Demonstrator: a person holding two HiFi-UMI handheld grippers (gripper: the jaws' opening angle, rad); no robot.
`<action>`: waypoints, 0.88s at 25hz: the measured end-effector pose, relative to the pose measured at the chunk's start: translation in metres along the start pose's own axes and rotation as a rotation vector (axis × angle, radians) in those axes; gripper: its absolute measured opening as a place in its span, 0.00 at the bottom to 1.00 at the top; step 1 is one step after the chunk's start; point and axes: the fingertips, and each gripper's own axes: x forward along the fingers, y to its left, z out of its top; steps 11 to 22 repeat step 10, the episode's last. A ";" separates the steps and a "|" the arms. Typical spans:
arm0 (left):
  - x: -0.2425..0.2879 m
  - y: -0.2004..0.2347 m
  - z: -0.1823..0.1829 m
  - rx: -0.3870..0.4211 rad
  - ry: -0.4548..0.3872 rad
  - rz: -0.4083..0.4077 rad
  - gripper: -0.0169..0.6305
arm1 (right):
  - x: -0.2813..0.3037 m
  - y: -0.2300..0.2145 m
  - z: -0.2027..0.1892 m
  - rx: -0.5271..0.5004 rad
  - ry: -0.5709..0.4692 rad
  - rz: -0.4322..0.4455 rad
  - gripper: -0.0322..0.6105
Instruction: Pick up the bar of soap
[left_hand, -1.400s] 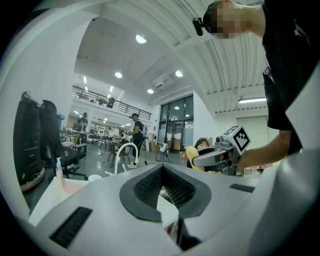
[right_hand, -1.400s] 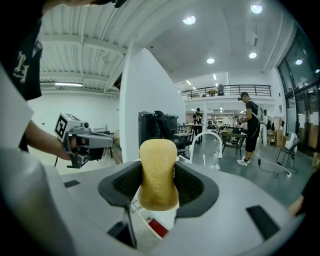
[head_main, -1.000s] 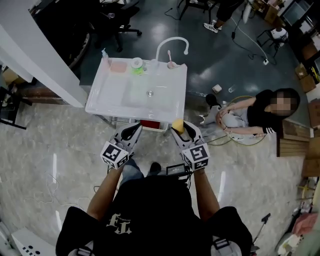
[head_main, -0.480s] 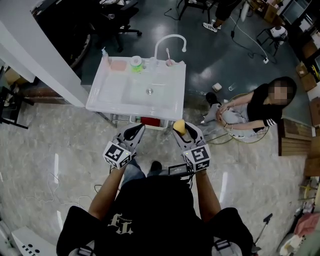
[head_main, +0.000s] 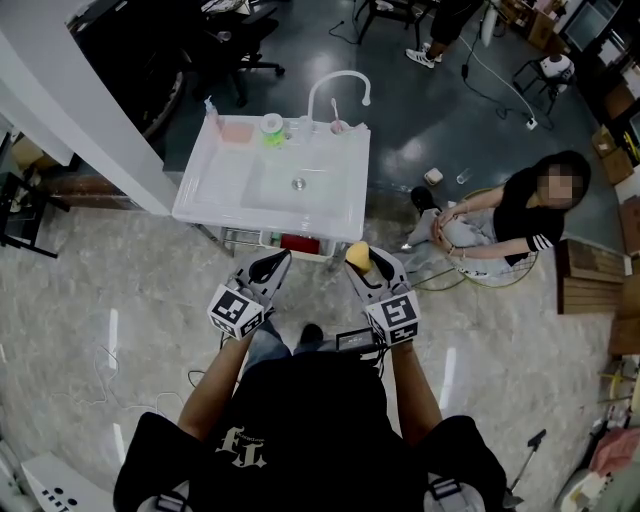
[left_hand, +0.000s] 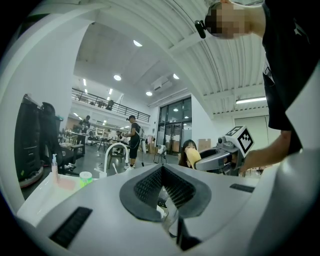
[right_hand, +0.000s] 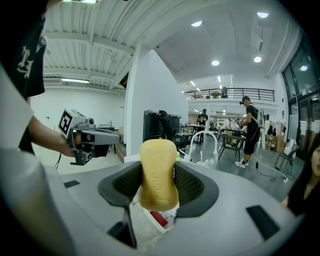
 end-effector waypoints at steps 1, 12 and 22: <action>0.000 0.000 0.000 0.000 0.000 0.001 0.04 | 0.000 0.000 -0.001 -0.003 0.001 0.002 0.36; 0.000 -0.001 0.002 0.014 0.006 -0.010 0.04 | -0.003 0.001 0.000 0.001 -0.003 0.000 0.36; 0.000 -0.001 0.002 0.014 0.006 -0.010 0.04 | -0.003 0.001 0.000 0.001 -0.003 0.000 0.36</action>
